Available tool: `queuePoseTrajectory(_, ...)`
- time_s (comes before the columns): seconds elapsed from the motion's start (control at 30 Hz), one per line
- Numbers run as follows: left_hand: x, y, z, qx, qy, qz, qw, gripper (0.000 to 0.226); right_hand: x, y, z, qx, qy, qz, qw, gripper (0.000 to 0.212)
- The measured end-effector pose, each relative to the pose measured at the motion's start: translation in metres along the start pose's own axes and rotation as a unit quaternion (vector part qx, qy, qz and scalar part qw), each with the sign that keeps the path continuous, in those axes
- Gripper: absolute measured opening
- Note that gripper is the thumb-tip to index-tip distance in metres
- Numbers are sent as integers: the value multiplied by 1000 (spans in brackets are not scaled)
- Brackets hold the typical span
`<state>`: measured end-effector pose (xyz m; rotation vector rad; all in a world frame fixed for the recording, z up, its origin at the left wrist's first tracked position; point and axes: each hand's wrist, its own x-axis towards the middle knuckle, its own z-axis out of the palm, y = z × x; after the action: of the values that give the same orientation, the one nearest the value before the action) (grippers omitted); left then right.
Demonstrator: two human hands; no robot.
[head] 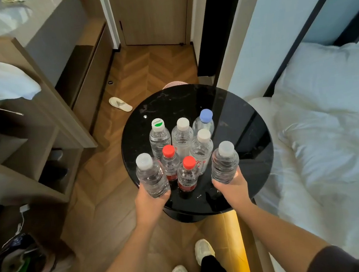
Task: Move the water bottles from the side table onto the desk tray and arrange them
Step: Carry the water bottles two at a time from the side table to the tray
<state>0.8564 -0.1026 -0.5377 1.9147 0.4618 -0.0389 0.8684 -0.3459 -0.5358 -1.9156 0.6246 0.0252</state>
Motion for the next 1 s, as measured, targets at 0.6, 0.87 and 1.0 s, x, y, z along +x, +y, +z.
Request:
queuePoseTrajectory(0.6, -54, 128, -88, -28, -6, 159, 987, 59, -74, -159, -32, 119, -115, -130, 978, 64)
queuePoseTrajectory(0.87, -67, 161, -128, -56, 150, 158, 974, 68, -72, -220, -11, 146, -200, -175, 953, 60)
queuePoseTrajectory(1.0, -85, 159, -140, -73, 236, 133, 960, 75, -72, -244, 9, 109, -281, -211, 930, 64)
